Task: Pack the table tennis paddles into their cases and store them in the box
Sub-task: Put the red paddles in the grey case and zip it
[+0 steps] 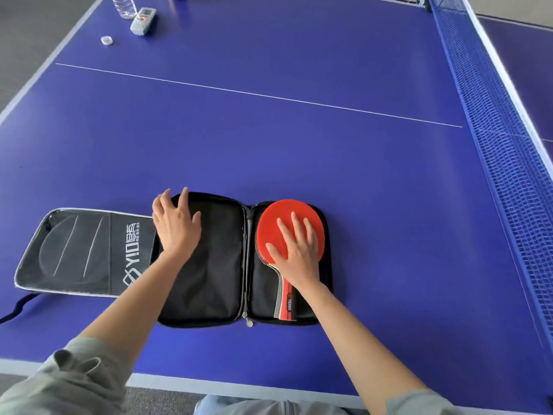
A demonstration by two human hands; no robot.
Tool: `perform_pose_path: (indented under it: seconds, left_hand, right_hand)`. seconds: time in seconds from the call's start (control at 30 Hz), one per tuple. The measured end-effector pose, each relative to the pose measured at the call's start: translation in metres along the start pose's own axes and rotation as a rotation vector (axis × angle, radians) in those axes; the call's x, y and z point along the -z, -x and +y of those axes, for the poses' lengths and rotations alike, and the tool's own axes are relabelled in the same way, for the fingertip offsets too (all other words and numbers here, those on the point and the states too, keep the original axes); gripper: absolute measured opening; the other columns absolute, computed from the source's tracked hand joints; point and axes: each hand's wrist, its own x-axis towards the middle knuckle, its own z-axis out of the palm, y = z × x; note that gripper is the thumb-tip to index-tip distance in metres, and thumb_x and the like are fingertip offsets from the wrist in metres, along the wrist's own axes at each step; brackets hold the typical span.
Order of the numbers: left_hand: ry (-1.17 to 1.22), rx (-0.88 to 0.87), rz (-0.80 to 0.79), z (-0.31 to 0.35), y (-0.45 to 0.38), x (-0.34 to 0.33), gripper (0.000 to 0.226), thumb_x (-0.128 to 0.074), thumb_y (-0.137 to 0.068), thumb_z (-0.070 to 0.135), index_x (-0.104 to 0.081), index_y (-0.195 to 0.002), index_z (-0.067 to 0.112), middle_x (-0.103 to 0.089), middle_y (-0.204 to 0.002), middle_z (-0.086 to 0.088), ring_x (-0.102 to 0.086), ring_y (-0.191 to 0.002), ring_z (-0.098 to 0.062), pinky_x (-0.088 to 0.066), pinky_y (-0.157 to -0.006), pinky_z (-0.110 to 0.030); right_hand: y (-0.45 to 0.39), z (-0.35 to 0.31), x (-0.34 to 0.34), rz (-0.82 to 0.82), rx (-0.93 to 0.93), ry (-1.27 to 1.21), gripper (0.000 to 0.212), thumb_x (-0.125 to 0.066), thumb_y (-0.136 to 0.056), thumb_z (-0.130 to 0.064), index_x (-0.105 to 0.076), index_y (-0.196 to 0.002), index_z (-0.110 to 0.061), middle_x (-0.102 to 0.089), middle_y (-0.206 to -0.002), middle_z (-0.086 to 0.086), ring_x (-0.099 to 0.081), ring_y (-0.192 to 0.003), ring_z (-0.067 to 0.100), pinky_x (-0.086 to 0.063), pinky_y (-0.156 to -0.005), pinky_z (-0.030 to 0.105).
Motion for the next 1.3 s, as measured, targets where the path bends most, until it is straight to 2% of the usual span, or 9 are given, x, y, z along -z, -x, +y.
perform_pose_path:
  seconds: [0.13, 0.27, 0.47, 0.6, 0.73, 0.9, 0.97, 1.07, 1.3]
  left_hand:
    - [0.009, 0.103, -0.166, -0.022, -0.009, 0.006, 0.068, -0.057, -0.092, 0.027, -0.021, -0.148, 0.017, -0.041, -0.135, -0.023, -0.036, -0.124, -0.040, -0.031, -0.103, -0.045]
    - [0.147, 0.054, -0.134, -0.019, -0.005, 0.018, 0.072, -0.059, -0.091, 0.025, -0.018, -0.149, 0.022, -0.048, -0.128, -0.019, -0.050, -0.113, -0.037, -0.043, -0.088, -0.044]
    - [0.202, 0.064, -0.113, 0.008, -0.007, 0.050, 0.067, -0.057, -0.090, 0.032, -0.024, -0.147, 0.024, -0.061, -0.118, -0.016, -0.053, -0.112, -0.040, -0.042, -0.091, -0.043]
    - [0.241, -0.054, -0.143, 0.050, 0.002, 0.058, 0.061, -0.054, -0.086, 0.050, -0.037, -0.140, 0.029, -0.060, -0.124, -0.009, -0.051, -0.119, -0.033, -0.040, -0.096, -0.040]
    - [0.608, -0.057, -0.360, 0.107, 0.021, 0.051, 0.061, -0.036, -0.083, 0.068, -0.050, -0.130, 0.032, -0.066, -0.117, 0.001, -0.064, -0.102, -0.022, -0.052, -0.090, -0.041]
    - [0.517, -0.169, -0.389, 0.150, 0.049, 0.022, 0.061, -0.015, -0.087, 0.066, -0.056, -0.093, 0.022, -0.069, -0.103, -0.009, -0.065, -0.091, -0.024, -0.050, -0.088, -0.043]
    - [0.529, -0.211, -0.373, 0.153, 0.054, 0.006, 0.054, -0.022, -0.095, 0.058, -0.062, -0.097, 0.020, -0.070, -0.104, -0.007, -0.065, -0.093, -0.022, -0.051, -0.087, -0.043]
    - [0.410, -0.413, -0.384, 0.150, 0.061, -0.024, 0.042, -0.032, -0.100, 0.040, -0.054, -0.131, 0.021, -0.058, -0.132, -0.002, -0.053, -0.121, -0.020, -0.043, -0.098, -0.034]
    - [-0.078, -0.642, -0.421, 0.128, 0.083, -0.090, 0.051, -0.026, -0.101, 0.040, -0.017, -0.149, 0.027, 0.000, -0.160, -0.001, 0.010, -0.147, -0.021, 0.004, -0.120, -0.040]
  right_hand:
    - [0.003, 0.003, -0.006, 0.040, 0.013, 0.078, 0.060, -0.050, -0.090, -0.051, -0.036, -0.144, -0.029, -0.026, -0.156, 0.003, -0.019, -0.144, 0.031, -0.020, -0.115, 0.049]
    - [0.001, 0.003, -0.008, 0.036, 0.008, 0.106, 0.061, -0.048, -0.090, -0.052, -0.033, -0.145, -0.030, -0.025, -0.156, 0.002, -0.018, -0.144, 0.030, -0.020, -0.116, 0.049]
    - [0.000, 0.001, 0.000, -0.079, -0.004, 0.093, 0.062, -0.041, -0.093, -0.054, -0.025, -0.148, -0.029, -0.013, -0.159, 0.002, -0.004, -0.147, 0.028, -0.010, -0.119, 0.046]
    - [-0.002, -0.025, 0.031, -0.222, -0.048, -0.375, 0.054, -0.037, -0.094, -0.055, -0.032, -0.144, -0.034, -0.021, -0.157, -0.010, -0.010, -0.145, 0.011, -0.011, -0.120, 0.040]
    - [0.003, -0.056, 0.072, -0.307, -0.172, -1.017, 0.052, -0.044, -0.083, -0.068, -0.047, -0.131, -0.047, -0.054, -0.132, -0.023, -0.044, -0.125, -0.005, -0.035, -0.101, 0.024]
    - [0.006, -0.024, 0.095, -0.152, -0.219, -1.167, 0.027, -0.062, -0.088, -0.031, -0.062, -0.115, -0.033, -0.069, -0.112, -0.013, -0.063, -0.106, 0.005, -0.051, -0.088, 0.022]
    - [0.008, 0.004, 0.097, -0.100, -0.307, -1.160, 0.021, -0.061, -0.090, -0.020, -0.066, -0.111, -0.021, -0.070, -0.106, -0.004, -0.065, -0.098, 0.011, -0.051, -0.084, 0.025]
    - [0.008, 0.040, 0.091, -0.076, -0.414, -1.038, 0.015, -0.062, -0.090, -0.015, -0.067, -0.102, -0.008, -0.067, -0.089, 0.004, -0.057, -0.084, 0.016, -0.045, -0.075, 0.031]
    - [0.006, 0.065, 0.058, 0.114, -0.558, -0.682, 0.025, -0.074, -0.077, -0.014, -0.068, -0.101, -0.009, -0.069, -0.087, 0.003, -0.063, -0.080, 0.019, -0.049, -0.076, 0.031]
